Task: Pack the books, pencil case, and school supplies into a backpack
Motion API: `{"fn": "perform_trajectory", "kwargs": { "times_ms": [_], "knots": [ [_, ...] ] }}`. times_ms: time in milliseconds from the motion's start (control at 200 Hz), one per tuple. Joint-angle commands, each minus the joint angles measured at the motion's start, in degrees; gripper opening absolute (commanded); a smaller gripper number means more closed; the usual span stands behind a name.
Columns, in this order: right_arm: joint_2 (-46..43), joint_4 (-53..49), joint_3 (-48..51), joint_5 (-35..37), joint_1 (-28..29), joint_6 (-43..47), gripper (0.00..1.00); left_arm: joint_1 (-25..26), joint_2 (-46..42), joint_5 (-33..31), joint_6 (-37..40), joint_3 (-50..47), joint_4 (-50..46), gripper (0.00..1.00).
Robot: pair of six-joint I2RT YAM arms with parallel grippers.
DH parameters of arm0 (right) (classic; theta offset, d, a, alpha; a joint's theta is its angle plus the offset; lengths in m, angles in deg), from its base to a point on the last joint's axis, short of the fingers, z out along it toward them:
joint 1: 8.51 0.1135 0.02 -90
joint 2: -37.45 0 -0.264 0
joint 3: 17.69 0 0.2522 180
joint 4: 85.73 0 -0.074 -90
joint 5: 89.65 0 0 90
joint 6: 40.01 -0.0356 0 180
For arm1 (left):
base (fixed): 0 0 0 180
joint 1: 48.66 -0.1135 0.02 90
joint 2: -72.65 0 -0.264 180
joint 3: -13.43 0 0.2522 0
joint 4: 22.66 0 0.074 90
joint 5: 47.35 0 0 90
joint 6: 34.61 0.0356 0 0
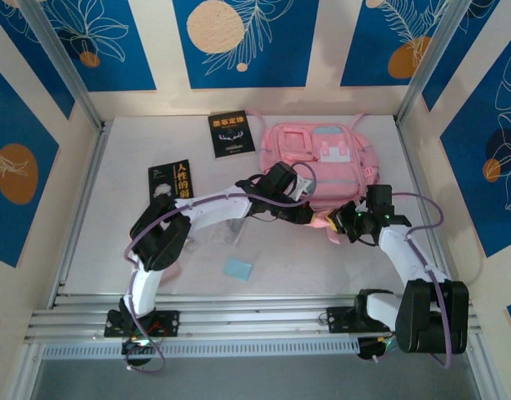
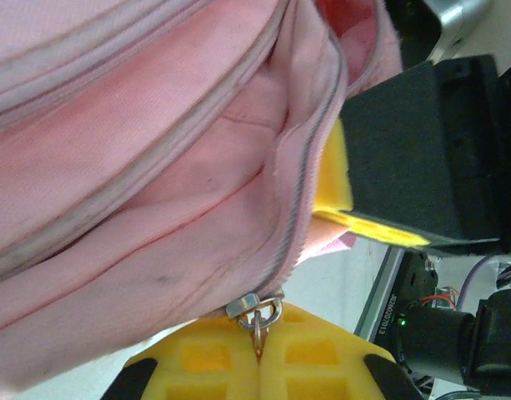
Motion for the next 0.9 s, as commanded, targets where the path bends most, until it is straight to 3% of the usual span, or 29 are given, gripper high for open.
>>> {"fn": "perform_trajectory", "kwargs": {
  "times_ms": [0, 170, 345, 510, 625, 810, 895],
  "knots": [
    [-3.53, -4.16, -2.28, 5.55, -1.83, 5.74, 0.0, -3.31, -4.57, -1.28, 5.22, -2.3, -4.81, 0.0],
    [-6.15, -7.52, -1.65, 2.25, -5.43, 9.52, 0.0, -7.8, -5.96, -10.22, 11.36, -6.05, -11.63, 0.0],
    [-6.95, -10.38, -2.15, 1.36, -6.85, 12.52, 0.0, -13.61, -5.61, -17.05, 12.8, -7.91, -7.94, 0.0],
    [-7.06, -11.84, -2.89, 0.51, -9.44, 14.44, 0.0, -17.3, -3.05, -24.75, 15.21, -3.56, -2.7, 0.0],
    [-7.06, -12.61, -3.28, 0.15, -10.53, 15.42, 0.0, -19.57, 0.5, -30.17, 12.82, 0.04, 0.86, 0.0],
    [-7.3, -13.75, -3.53, 0.89, -11.17, 16.06, 0.0, -20.24, 5.06, -32.72, 9.8, 4.25, 3.98, 0.0],
    [-7.66, -14.18, -3.93, 0.83, -11.36, 15.97, 0.0, -20.16, 7.33, -29.02, 7.78, 6.7, 4.37, 0.0]
  ]
}}
